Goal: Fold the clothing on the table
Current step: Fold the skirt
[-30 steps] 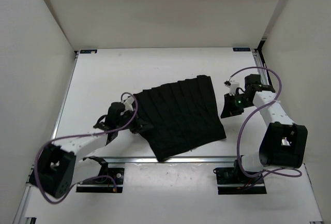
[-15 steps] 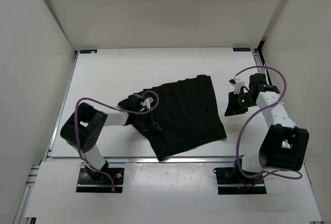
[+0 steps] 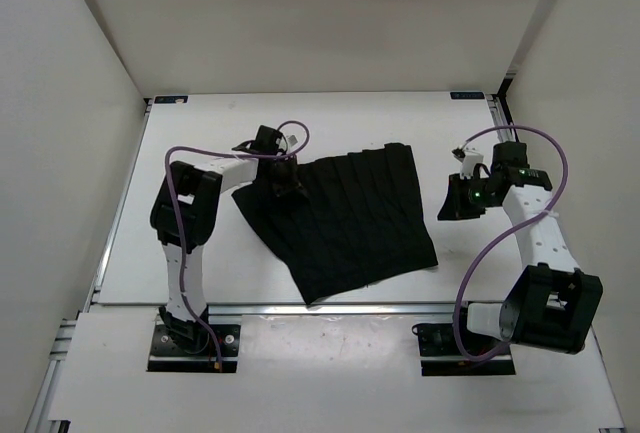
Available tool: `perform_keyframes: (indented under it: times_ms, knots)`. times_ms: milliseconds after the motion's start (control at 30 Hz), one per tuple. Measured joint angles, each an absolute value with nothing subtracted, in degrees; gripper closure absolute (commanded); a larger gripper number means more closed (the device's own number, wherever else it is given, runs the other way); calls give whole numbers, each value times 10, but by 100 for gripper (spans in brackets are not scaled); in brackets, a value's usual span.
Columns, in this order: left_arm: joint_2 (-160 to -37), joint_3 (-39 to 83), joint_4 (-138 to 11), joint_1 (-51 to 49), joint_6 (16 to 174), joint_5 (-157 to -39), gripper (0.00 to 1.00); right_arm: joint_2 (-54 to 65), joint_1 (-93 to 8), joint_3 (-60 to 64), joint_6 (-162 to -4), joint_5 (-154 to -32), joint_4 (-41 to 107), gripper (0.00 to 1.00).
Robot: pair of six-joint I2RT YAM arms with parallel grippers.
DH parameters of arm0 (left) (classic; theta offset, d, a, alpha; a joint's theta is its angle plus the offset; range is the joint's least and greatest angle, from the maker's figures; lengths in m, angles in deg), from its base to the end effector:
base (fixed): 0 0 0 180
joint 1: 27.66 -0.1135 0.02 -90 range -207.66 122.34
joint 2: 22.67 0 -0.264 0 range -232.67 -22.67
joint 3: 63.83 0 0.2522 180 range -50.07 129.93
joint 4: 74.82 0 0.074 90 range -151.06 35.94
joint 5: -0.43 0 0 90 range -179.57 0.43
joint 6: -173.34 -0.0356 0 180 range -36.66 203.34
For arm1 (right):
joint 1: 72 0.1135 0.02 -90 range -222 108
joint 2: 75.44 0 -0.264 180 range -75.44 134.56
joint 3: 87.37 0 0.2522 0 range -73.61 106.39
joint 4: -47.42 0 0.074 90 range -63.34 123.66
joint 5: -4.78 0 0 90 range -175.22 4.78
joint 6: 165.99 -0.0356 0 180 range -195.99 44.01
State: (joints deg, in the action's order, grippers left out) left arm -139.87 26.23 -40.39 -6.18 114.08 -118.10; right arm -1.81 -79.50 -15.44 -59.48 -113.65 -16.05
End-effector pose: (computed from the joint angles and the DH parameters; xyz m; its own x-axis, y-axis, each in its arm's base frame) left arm 0.3802 -0.1679 0.1407 -0.9759 -0.0986 -0.1945 0.0401 0.7957 -0.6044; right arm 0.2420 -0.0148 0.2637 -0.8390 -0.1416 -0.5254 -0.3357 0.8946 0.2949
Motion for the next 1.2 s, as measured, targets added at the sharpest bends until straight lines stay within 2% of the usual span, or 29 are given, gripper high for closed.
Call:
perform_keyframes:
  times_ms: [100,367,567,833,1200]
  knots:
    - [-1380,247,-398,-60,1134,-1164,100,-21,-798,-161,-595,-1139,-158,85]
    - [-1207,101,-381,-34,1180,-1124,100,-23,-806,-176,-600,-1141,-157,85]
    - [-1173,61,-338,-18,1182,-1034,100,-14,-799,-172,-602,-1141,-156,85]
    - [-1272,178,-224,-21,1101,-876,100,-7,-792,-153,-602,-1137,-156,85]
    - [-1374,306,-136,-36,1022,-821,100,-7,-792,-147,-605,-1128,-157,85]
